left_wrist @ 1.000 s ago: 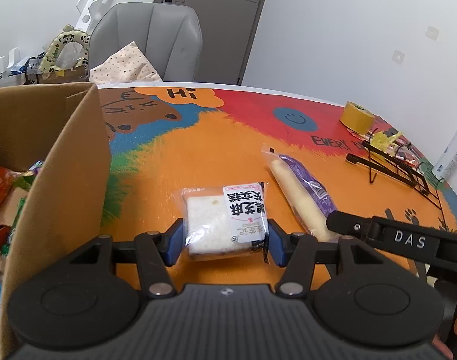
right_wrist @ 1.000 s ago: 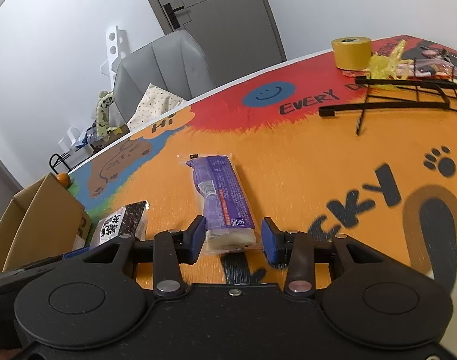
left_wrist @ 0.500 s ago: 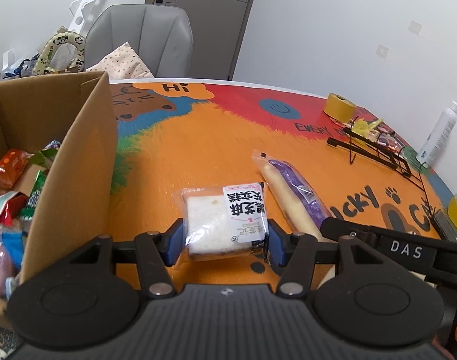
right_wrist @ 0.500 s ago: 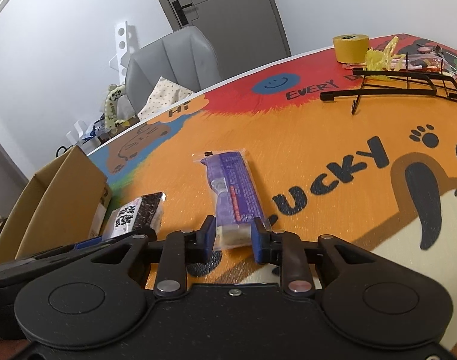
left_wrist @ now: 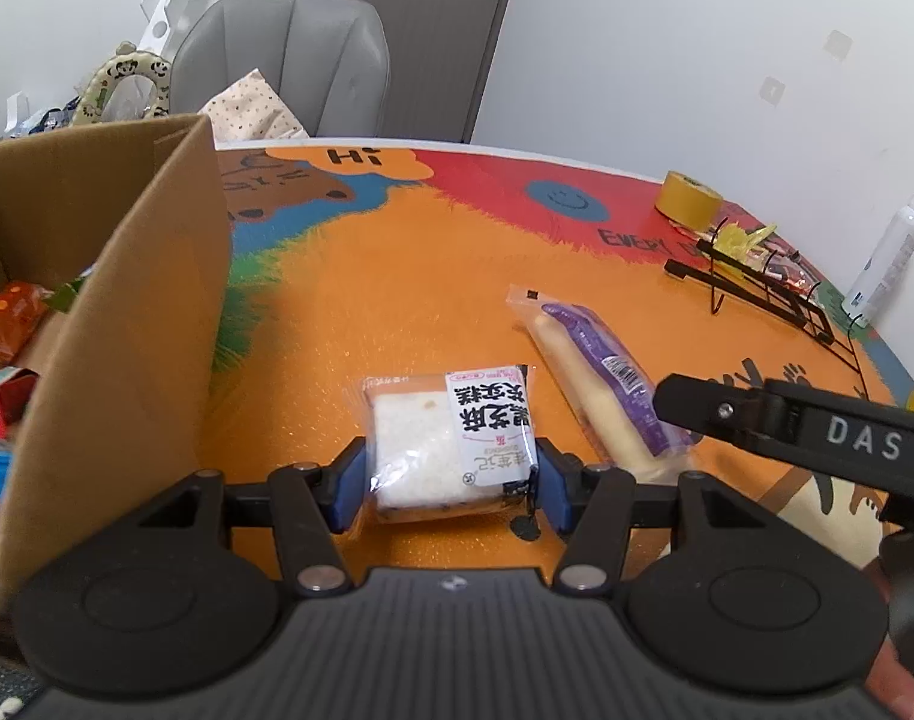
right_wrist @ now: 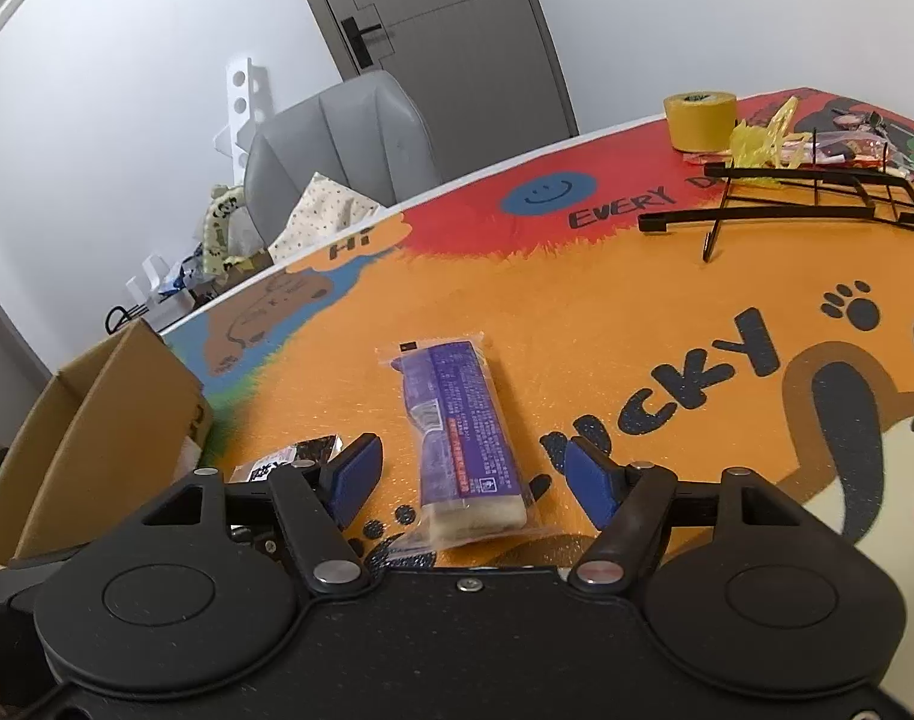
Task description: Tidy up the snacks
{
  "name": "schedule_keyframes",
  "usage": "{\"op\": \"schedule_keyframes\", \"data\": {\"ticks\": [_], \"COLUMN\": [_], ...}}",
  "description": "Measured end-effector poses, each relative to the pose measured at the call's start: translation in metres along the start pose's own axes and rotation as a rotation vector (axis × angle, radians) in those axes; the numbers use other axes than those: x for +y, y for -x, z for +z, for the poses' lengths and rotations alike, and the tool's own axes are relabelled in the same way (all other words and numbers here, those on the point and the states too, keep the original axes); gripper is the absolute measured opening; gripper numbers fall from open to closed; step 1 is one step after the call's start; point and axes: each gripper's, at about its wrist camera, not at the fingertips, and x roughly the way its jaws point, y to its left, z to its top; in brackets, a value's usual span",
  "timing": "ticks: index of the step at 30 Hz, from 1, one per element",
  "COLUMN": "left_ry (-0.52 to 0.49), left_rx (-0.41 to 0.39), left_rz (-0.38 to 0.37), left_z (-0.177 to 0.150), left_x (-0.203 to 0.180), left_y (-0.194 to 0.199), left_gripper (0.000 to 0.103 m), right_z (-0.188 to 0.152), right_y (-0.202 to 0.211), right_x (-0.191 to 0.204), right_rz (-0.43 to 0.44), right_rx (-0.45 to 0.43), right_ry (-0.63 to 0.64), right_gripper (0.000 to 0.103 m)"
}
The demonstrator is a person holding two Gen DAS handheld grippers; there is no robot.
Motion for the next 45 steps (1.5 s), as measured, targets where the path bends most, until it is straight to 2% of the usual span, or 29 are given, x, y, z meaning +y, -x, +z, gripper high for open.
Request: {"op": "schedule_keyframes", "data": {"ticks": [7, 8, 9, 10, 12, 22, 33, 40, 42, 45], "left_ry": [-0.012, -0.021, -0.028, -0.035, -0.037, -0.015, -0.021, -0.018, -0.015, -0.010], "left_rx": [-0.009, -0.009, -0.009, -0.012, -0.016, -0.023, -0.069, -0.065, -0.063, -0.063], "left_rz": [0.011, 0.016, 0.017, 0.016, 0.012, -0.023, -0.037, -0.033, -0.033, -0.036], "left_z": [0.001, 0.000, -0.001, -0.002, -0.003, -0.007, -0.011, -0.015, -0.015, -0.016], "left_x": [0.000, -0.001, -0.001, -0.002, -0.002, -0.003, -0.006, -0.005, -0.005, -0.004], "left_y": [-0.008, -0.009, -0.009, -0.009, -0.008, 0.010, 0.040, 0.046, 0.046, 0.048], "left_gripper": [0.057, 0.057, 0.057, 0.057, 0.057, 0.055, 0.055, 0.055, 0.055, 0.055], "right_z": [-0.006, -0.007, -0.008, -0.009, -0.009, -0.019, -0.022, -0.026, -0.026, -0.025], "right_y": [-0.018, -0.018, -0.017, -0.017, -0.015, 0.008, 0.033, 0.041, 0.041, 0.039], "right_x": [0.000, 0.000, 0.000, 0.001, 0.000, -0.008, -0.004, -0.004, -0.002, 0.003], "right_rz": [0.004, 0.008, 0.003, 0.002, -0.003, 0.012, 0.023, 0.022, 0.025, 0.023], "right_rx": [0.040, 0.044, 0.039, 0.043, 0.050, 0.040, 0.003, 0.030, 0.044, 0.034], "right_ry": [-0.004, -0.010, 0.006, 0.008, 0.011, -0.051, -0.045, -0.041, -0.025, -0.007], "right_gripper": [0.067, 0.062, 0.051, 0.044, 0.038, 0.033, 0.026, 0.026, 0.032, 0.036]}}
